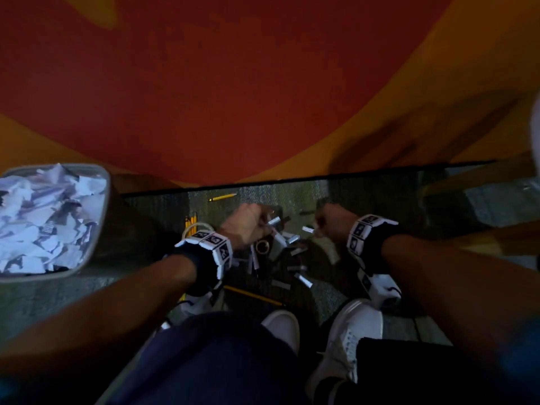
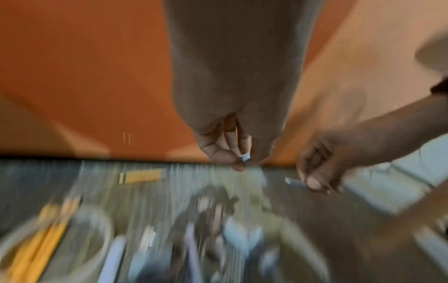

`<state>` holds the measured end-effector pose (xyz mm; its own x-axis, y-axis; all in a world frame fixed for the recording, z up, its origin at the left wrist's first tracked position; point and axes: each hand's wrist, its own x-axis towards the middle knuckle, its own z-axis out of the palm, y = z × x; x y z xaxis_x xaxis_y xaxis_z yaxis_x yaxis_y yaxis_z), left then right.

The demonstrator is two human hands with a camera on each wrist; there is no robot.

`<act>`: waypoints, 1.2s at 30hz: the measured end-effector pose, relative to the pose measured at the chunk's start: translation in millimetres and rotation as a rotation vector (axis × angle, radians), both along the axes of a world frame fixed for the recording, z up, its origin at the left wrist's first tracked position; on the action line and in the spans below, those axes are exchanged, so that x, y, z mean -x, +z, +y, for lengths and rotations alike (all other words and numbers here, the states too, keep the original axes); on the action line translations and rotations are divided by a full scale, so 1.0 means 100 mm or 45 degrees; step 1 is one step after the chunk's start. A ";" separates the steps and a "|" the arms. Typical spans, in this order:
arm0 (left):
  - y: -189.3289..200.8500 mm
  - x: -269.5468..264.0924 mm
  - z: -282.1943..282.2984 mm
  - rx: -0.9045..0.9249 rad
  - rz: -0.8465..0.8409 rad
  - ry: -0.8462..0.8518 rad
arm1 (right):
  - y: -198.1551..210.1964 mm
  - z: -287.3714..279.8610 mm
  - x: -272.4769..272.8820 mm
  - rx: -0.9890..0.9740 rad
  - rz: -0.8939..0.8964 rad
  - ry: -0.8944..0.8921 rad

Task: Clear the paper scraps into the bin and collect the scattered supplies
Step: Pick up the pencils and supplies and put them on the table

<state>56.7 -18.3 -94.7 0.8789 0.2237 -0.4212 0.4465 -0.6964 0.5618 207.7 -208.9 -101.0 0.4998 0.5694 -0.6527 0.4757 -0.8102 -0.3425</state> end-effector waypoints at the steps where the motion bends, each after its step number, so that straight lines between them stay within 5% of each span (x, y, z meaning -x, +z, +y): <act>1: 0.17 -0.05 0.06 0.009 -0.026 0.021 | 0.20 0.06 -0.10 -0.015 0.007 0.022; 9: 1.64 -0.35 0.33 -0.102 -0.403 0.004 | 1.61 0.14 -0.60 -0.197 -0.223 -0.039; 17: 3.06 -0.58 0.12 -0.231 -0.626 -0.172 | 3.06 0.06 -0.36 -0.539 -0.346 -0.060; 23: 3.94 -0.74 -0.35 -0.309 -0.772 -0.252 | 3.96 -0.57 -0.06 -0.634 -0.562 -0.181; 29: 4.41 -0.89 -1.30 -0.273 -0.814 -0.439 | 4.39 -1.58 0.20 -0.587 -0.810 -0.416; 36: 4.31 -1.12 -2.45 -0.228 -0.728 -0.704 | 4.27 -2.62 0.27 -0.548 -0.871 -0.691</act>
<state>169.2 -263.3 336.0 0.9503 -0.2843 0.1267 -0.3103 -0.8332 0.4576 180.7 -470.7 326.2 0.9585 0.2716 0.0865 0.2809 -0.8482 -0.4491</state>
